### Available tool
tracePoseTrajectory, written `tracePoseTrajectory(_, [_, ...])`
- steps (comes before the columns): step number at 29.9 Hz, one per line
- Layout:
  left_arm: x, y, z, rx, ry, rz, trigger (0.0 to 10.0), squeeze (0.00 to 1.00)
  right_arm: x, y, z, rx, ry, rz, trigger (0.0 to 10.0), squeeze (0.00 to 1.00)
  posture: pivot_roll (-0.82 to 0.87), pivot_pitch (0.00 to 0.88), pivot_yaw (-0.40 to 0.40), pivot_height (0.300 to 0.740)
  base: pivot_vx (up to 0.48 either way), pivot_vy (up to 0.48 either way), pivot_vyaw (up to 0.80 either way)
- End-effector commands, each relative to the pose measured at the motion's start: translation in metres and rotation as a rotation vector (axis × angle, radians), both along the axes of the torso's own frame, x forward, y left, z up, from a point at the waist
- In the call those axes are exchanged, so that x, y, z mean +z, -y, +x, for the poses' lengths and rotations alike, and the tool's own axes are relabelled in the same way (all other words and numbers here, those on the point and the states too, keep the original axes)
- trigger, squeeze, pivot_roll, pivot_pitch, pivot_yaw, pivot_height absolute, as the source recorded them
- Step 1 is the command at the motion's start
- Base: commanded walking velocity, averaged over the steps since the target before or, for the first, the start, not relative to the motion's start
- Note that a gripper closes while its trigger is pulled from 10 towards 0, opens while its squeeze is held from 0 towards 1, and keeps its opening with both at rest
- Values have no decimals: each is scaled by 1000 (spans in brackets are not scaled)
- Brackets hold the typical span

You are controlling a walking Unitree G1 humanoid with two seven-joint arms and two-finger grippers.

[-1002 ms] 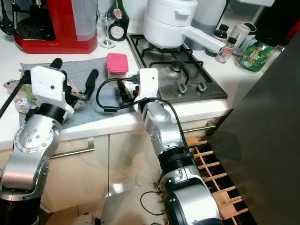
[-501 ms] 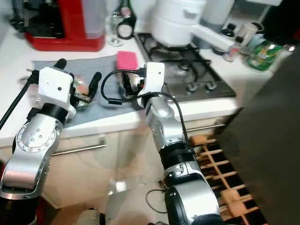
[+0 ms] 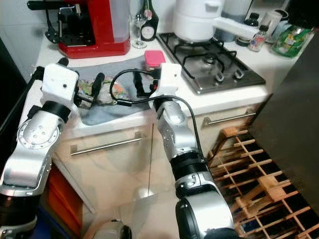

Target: Restocking fridge

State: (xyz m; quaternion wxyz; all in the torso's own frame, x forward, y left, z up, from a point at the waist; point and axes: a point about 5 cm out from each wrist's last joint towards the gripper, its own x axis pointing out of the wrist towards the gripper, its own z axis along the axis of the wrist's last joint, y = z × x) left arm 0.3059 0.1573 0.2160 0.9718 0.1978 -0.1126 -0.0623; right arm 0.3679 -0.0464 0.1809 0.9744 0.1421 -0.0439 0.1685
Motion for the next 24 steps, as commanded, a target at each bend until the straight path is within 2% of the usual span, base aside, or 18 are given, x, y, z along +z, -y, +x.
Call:
tracePoseTrajectory(1, [4, 4, 4, -3, 23, 6, 10000, 0, 5, -7, -1, -4, 19, 15, 10000, 1000, 153, 0, 13, 740, 0, 0, 0])
tracePoseTrajectory(3, [3, 6, 5, 0, 27, 15, 10000, 0, 6, -6, 0, -5, 24, 2, 10000, 1000, 149, 0, 7, 740, 0, 0, 0])
tracePoseTrajectory(4, [1, 9, 5, 1, 28, 23, 10000, 0, 6, -4, 0, -7, 31, -16, 10000, 933, 151, 0, 0, 740, 0, 0, 0])
tracePoseTrajectory(5, [1, 9, 5, 1, 28, 23, 10000, 0, 6, -4, 0, -7, 31, -16, 10000, 933, 151, 0, 0, 740, 0, 0, 0])
tracePoseTrajectory(6, [-3, 11, 4, -2, 18, 22, 10000, 0, 5, -3, 1, -9, 30, -25, 10000, 27, 152, 0, -5, 740, 0, 0, 0])
tracePoseTrajectory(7, [-6, 10, 4, 3, 6, 3, 10000, 0, 4, -2, 2, -17, 26, -36, 10000, 0, 150, 0, -7, 740, 0, 0, 0])
tracePoseTrajectory(14, [-23, 2, 5, 66, -47, -114, 10000, 0, 10, 2, 3, -57, 55, -121, 10000, 0, 131, 0, -29, 740, 0, 0, 0])
tracePoseTrajectory(15, [-27, -4, -3, 91, -40, -97, 10000, 0, 16, 10, -4, -78, 99, -141, 10000, 0, 125, 0, -47, 740, 0, 0, 0])
tracePoseTrajectory(17, [-32, -14, -14, 121, -36, -73, 10000, 0, 17, 21, -12, -102, 123, -164, 10000, 0, 125, 0, -47, 740, 0, 0, 0])
tracePoseTrajectory(21, [-54, -44, -46, 252, -125, -97, 10000, 0, -9, 61, -45, -184, 94, -222, 10000, 0, 139, 0, -48, 740, 0, 0, 0])
tracePoseTrajectory(22, [-54, -46, -49, 264, -128, -110, 10000, 0, -16, 67, -51, -195, 80, -227, 10000, 0, 139, 0, -48, 740, 0, 0, 0])
tracePoseTrajectory(24, [-44, -39, -46, 245, -89, -138, 10000, 0, -32, 72, -61, -195, 36, -225, 10000, 0, 103, 0, -30, 740, 0, 0, 0])
